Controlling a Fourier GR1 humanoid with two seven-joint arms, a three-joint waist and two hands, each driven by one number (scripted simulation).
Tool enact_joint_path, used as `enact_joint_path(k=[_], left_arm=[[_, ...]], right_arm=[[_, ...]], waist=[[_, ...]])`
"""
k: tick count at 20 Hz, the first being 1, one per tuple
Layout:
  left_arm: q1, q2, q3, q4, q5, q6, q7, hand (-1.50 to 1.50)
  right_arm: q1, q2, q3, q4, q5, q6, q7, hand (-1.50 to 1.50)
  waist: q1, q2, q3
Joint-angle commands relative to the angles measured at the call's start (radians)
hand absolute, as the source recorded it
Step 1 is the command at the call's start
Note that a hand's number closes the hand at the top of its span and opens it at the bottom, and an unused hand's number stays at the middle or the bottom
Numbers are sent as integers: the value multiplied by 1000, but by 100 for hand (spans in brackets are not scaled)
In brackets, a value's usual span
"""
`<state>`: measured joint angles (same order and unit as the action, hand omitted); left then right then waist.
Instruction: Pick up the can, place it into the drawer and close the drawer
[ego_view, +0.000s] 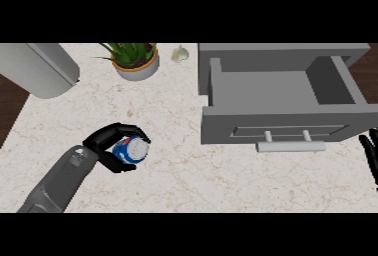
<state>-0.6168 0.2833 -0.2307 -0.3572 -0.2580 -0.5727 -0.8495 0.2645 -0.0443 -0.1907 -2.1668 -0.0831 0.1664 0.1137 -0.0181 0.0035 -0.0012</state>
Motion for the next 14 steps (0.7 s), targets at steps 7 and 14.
enact_joint_path(k=[7, 14], left_arm=[[63, -21, 52, -56, 109, -116, -27, 150], [53, -41, 440, 14, 425, 415, 176, 150]], right_arm=[[66, 14, -26, -8, -17, 24, -61, -150], [50, 23, -38, -22, -4, -18, -19, -150]], waist=[[16, -7, 2], [60, -17, 4]])
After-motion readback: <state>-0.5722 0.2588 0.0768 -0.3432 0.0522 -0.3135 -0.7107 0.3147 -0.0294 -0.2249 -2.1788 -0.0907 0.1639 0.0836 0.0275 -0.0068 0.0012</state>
